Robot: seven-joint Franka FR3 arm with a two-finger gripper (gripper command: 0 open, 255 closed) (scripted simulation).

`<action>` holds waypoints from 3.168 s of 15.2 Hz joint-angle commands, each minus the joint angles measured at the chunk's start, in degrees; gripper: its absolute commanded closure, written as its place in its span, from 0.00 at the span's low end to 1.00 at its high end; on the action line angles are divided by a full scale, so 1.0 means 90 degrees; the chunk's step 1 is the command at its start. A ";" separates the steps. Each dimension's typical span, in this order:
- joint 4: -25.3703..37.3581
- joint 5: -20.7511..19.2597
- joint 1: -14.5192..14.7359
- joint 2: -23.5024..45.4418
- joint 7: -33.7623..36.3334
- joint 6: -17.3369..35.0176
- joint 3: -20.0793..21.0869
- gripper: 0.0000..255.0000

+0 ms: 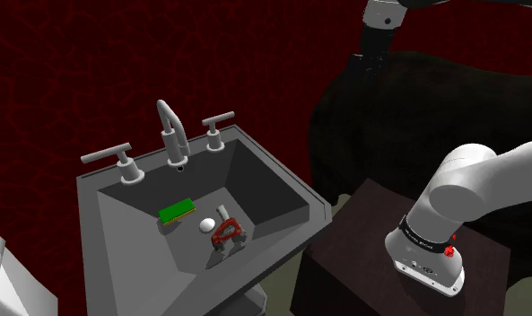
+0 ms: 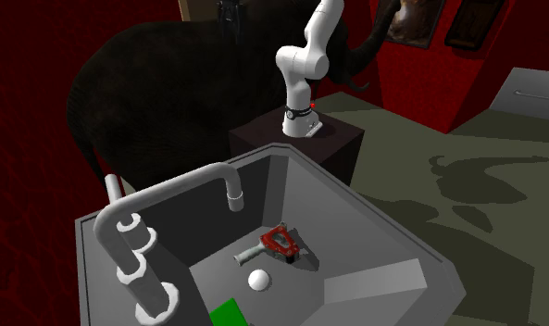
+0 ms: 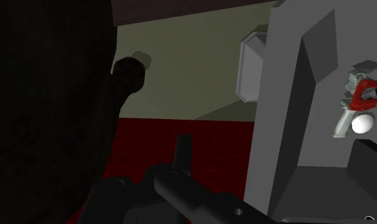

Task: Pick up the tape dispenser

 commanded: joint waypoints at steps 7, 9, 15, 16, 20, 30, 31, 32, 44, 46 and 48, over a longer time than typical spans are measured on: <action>-0.0744 0.0390 0.0125 0.0342 0.0791 0.0982 0.0503 0.00; -0.0928 0.0517 0.0175 0.0532 0.1047 0.1329 0.0675 0.00; -0.1274 0.0864 0.0326 0.1336 0.1797 0.2414 0.1194 0.00; -0.1300 0.0913 0.0349 0.1503 0.1920 0.2598 0.1280 0.00; -0.1311 0.1061 0.0426 0.2254 0.2418 0.3332 0.1621 0.00; -0.0700 0.0883 0.0563 0.4577 0.3821 0.4967 0.2318 0.00; -0.0590 0.0810 0.0585 0.4832 0.3981 0.5100 0.2360 0.00; -0.0472 0.0728 0.0614 0.5089 0.4144 0.5226 0.2391 0.00; 0.1598 -0.0195 0.1449 0.8140 0.5824 0.6086 0.2129 0.00; 0.2061 -0.0258 0.1618 0.8635 0.6007 0.6116 0.2046 0.00; 0.2561 -0.0294 0.1781 0.9132 0.6164 0.6113 0.1970 0.00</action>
